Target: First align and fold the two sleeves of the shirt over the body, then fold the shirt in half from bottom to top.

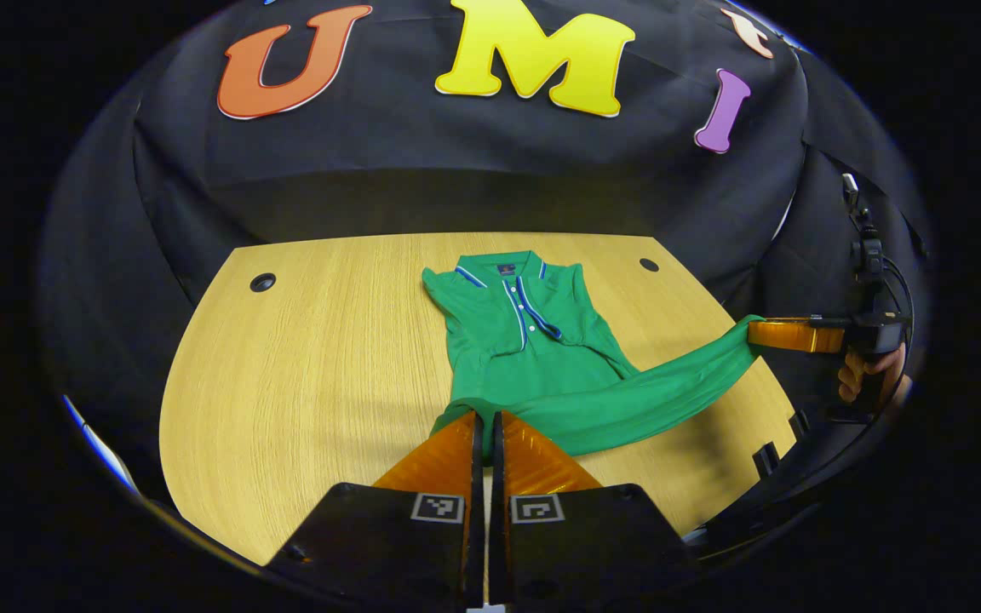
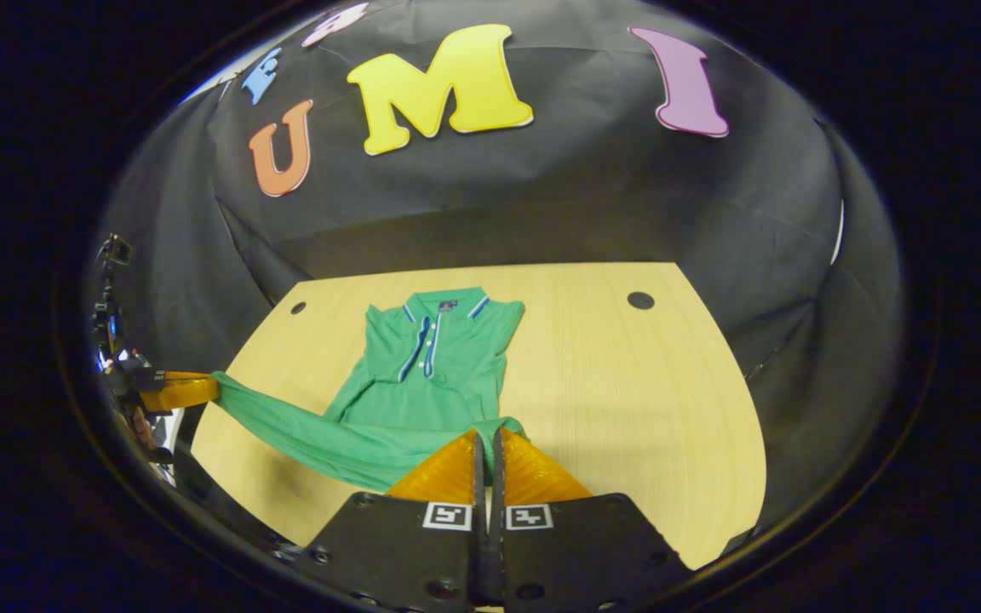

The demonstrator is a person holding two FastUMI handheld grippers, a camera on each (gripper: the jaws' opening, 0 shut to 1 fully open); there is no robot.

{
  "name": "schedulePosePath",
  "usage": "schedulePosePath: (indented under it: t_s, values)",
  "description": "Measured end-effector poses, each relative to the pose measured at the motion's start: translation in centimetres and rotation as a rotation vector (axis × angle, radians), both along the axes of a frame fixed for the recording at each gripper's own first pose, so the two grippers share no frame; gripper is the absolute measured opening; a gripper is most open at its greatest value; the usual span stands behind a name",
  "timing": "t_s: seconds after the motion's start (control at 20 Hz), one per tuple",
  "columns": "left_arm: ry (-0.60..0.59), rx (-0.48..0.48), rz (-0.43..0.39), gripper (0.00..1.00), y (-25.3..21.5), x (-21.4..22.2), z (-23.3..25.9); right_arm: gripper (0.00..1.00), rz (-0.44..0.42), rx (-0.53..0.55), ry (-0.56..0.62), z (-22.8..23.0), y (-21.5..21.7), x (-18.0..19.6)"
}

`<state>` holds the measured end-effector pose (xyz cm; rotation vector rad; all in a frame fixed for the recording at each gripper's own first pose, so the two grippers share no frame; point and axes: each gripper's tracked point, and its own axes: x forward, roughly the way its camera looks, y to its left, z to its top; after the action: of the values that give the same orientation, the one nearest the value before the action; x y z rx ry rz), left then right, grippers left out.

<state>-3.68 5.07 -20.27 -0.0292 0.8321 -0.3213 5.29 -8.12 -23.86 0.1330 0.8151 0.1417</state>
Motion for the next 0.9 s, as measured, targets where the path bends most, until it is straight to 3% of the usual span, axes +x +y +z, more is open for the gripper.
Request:
schedulePosePath:
  t_s: [0.15, 0.35, 0.7, 0.9]
  values:
    - [-0.031, -0.026, 0.007, 0.1, 0.2, 3.6, 1.3, 0.0, 0.003, -0.006, -0.033, 1.1, 1.1, 3.1]
    - [-0.072, -0.009, 0.025, 0.07, 1.3, 8.7, 2.1, 0.0, 0.003, -0.021, -0.067, 2.6, 1.9, 8.2]
    - [-0.102, -0.024, 0.056, 0.07, 2.2, 17.6, 0.9, 0.0, 0.004, -0.072, -0.149, 4.7, 2.1, 18.5]
    - [-0.128, -0.02, 0.066, 0.07, 1.8, 23.4, -1.8, 0.0, -0.006, -0.094, -0.161, 2.8, 2.7, 23.8]
